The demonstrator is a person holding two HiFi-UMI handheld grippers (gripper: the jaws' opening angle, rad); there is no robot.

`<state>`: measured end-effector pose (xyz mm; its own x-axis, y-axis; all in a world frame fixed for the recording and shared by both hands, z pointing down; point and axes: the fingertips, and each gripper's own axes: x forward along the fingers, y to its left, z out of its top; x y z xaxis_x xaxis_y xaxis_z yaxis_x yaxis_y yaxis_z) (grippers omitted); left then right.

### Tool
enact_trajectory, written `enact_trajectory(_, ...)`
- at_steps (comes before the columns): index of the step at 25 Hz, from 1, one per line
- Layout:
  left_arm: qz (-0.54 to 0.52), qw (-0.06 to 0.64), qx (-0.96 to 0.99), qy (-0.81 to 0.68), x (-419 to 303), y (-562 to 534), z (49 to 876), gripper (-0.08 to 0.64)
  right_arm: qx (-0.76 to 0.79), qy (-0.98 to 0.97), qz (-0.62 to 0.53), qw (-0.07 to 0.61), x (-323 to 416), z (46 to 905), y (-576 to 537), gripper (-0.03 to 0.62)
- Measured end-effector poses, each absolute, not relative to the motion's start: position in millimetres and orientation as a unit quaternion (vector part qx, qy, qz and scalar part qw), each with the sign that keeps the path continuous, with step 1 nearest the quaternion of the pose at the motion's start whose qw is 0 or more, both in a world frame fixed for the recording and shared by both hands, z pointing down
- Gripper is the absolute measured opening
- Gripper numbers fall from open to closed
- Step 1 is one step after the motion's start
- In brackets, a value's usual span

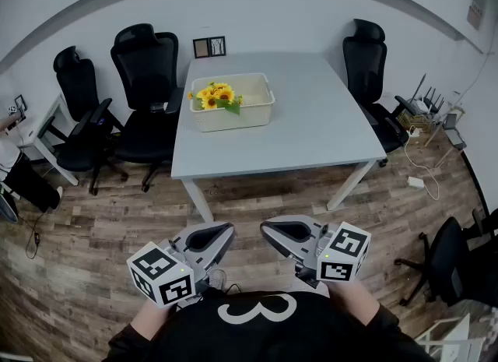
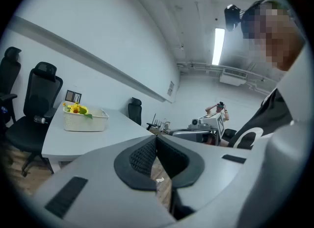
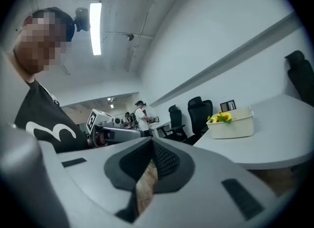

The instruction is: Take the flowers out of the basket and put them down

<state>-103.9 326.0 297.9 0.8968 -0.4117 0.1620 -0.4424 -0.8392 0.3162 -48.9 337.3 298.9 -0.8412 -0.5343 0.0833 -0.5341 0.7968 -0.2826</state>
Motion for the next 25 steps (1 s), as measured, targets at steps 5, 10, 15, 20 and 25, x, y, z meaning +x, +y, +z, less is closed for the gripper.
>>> enact_trajectory(5, 0.046, 0.175, 0.959, -0.220, -97, 329, 296, 0.012, -0.282, 0.948, -0.145, 0.001, -44, 297, 340, 0.006)
enact_trajectory(10, 0.048, 0.173, 0.959, -0.218, -90, 332, 294, 0.012, -0.279, 0.949, -0.146, 0.008, -39, 293, 345, 0.008)
enact_trajectory(15, 0.052, 0.173, 0.961, -0.210, -82, 335, 297, 0.012, -0.264, 0.952, -0.155, 0.029, -38, 288, 352, 0.008)
enact_trajectory(20, 0.054, 0.171, 0.963, -0.202, -77, 334, 295, 0.012, -0.272, 0.948, -0.158, 0.039, -31, 285, 350, 0.008)
enact_trajectory(25, 0.054, 0.176, 0.963, -0.198, -80, 323, 297, 0.012, -0.264, 0.949, -0.167, 0.044, -37, 285, 341, 0.008)
